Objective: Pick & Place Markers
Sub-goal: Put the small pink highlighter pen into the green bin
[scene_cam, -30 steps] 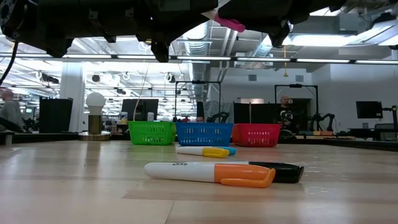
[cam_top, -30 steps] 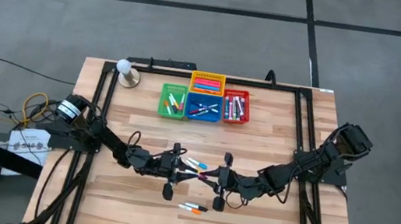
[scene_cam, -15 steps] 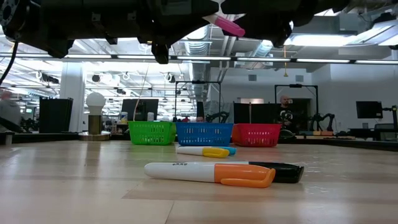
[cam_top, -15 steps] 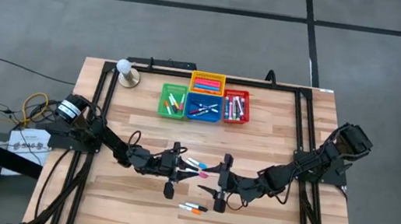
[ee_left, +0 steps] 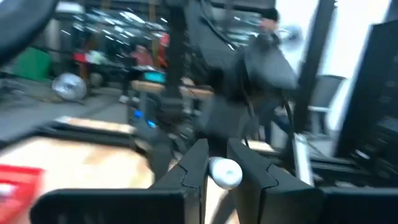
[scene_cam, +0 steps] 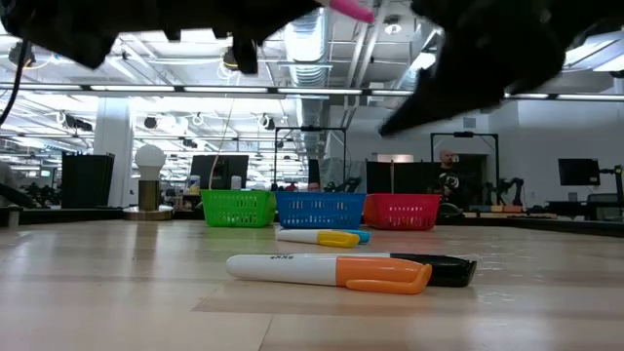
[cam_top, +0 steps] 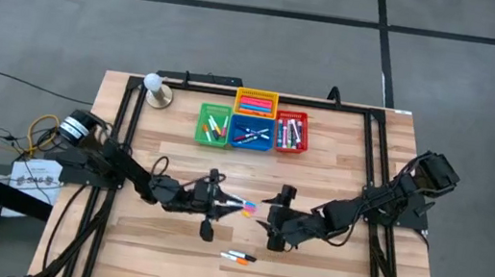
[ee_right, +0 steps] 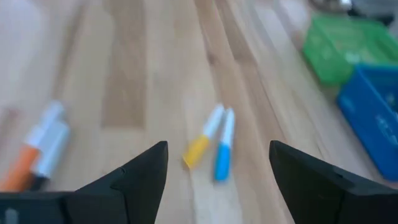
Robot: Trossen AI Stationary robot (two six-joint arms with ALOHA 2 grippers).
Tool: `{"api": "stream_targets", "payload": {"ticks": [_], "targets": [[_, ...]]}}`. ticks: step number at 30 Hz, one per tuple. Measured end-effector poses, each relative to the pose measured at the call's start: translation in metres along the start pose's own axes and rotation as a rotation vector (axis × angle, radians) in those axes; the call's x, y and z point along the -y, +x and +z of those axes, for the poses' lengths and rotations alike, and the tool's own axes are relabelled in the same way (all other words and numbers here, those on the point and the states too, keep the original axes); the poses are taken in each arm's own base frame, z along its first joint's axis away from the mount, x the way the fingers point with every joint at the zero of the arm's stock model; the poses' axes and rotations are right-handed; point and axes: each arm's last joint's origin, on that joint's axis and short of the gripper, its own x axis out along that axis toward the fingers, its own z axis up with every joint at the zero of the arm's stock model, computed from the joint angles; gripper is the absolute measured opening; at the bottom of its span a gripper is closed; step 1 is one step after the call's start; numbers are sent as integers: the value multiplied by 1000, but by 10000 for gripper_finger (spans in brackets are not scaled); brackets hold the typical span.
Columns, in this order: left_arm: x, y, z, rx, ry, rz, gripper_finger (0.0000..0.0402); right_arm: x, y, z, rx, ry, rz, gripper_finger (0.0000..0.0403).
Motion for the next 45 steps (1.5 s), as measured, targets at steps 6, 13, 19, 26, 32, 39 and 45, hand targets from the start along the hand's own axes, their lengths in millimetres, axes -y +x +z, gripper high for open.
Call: {"api": "stream_targets", "payload": {"ticks": [6,13,19,26,32,39,45], "targets": [[-15,-15,38,-28,132,289,67,9,3,-13,-130,28,-47,271],[-62,-32,54,-40,165,613,55,6,1,-13,-126,-4,-37,270],[-124,-31,51,-54,190,834,36,9,3,-13,-128,-2,-44,270],[-141,-37,32,-147,142,707,20,9,2,-16,-156,-20,-48,270],[-128,-49,7,-341,210,654,10,9,1,-18,-171,-18,-51,270],[-119,-60,-8,-518,211,581,28,6,-1,-18,-170,-23,-40,270],[-118,-81,-4,-697,110,480,78,5,-2,-18,-170,-29,-36,270]]}}
